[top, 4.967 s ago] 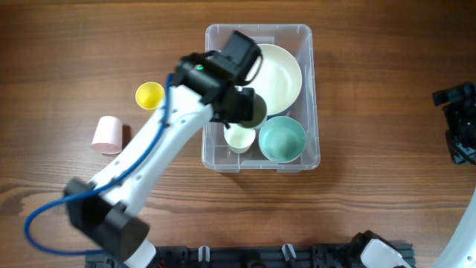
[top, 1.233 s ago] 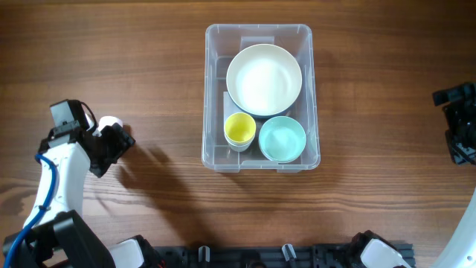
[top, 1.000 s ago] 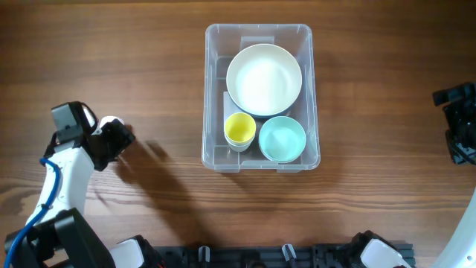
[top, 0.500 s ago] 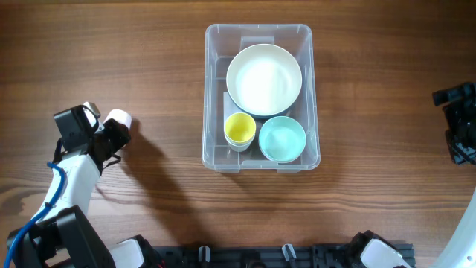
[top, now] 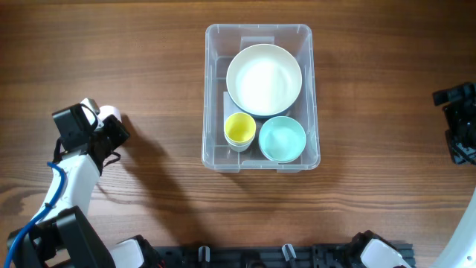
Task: Pack container
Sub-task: 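Move the left gripper to the pink cup and grasp it, then place the pink cup onto the yellow cup stack in the bin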
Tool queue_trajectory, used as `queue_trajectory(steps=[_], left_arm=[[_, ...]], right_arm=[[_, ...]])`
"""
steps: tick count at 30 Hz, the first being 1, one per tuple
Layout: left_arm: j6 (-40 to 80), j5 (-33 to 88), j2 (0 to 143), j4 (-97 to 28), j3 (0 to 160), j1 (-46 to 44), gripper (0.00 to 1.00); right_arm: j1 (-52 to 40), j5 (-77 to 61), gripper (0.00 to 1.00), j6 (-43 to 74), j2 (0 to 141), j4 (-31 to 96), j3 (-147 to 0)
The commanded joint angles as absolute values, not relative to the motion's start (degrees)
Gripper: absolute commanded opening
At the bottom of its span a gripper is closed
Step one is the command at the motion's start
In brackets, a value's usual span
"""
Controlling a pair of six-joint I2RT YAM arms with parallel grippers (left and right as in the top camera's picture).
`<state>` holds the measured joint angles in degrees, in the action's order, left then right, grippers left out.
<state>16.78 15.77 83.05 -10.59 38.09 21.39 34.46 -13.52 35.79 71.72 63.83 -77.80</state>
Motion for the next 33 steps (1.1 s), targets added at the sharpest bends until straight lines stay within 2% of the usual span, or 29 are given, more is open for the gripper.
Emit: queue_trajectory(steps=[1, 5, 10, 12, 18, 19, 21, 27, 33], left_arm=[[16.6, 17.9, 82.2, -10.9, 37.8, 21.6, 0.04], [14.3, 24.4, 75.1, -15.3, 40.4, 21.6, 0.04], [9.4, 24.9, 63.8, -33.4, 51.7, 18.4, 0.04], [4.6, 24.5, 60.9, -43.3, 57.4, 14.0, 0.04], [-1.5, 23.5, 59.8, -61.0, 70.8, 0.7, 0.04], [-2.7, 22.3, 60.1, -63.0, 72.6, -1.8, 0.04], [-4.9, 12.0, 61.7, -68.3, 77.4, -11.4, 0.04], [-9.1, -3.4, 75.1, -69.7, 78.9, -33.5, 0.04], [-11.8, -6.1, 84.7, -66.3, 82.8, -38.6, 0.04]], right_arm=[[34.6, -14.0, 1.00, 36.2, 71.9, 63.7, -78.0], [34.6, -14.0, 1.00, 36.2, 71.9, 63.7, -78.0], [34.6, -14.0, 1.00, 36.2, 71.9, 63.7, -78.0], [34.6, -14.0, 1.00, 36.2, 71.9, 63.7, -78.0], [34.6, -14.0, 1.00, 36.2, 71.9, 63.7, -78.0], [34.6, -14.0, 1.00, 36.2, 71.9, 63.7, -78.0], [34.6, -14.0, 1.00, 36.2, 71.9, 63.7, -78.0], [34.6, -14.0, 1.00, 36.2, 71.9, 63.7, -78.0], [34.6, -14.0, 1.00, 36.2, 71.9, 63.7, -78.0]])
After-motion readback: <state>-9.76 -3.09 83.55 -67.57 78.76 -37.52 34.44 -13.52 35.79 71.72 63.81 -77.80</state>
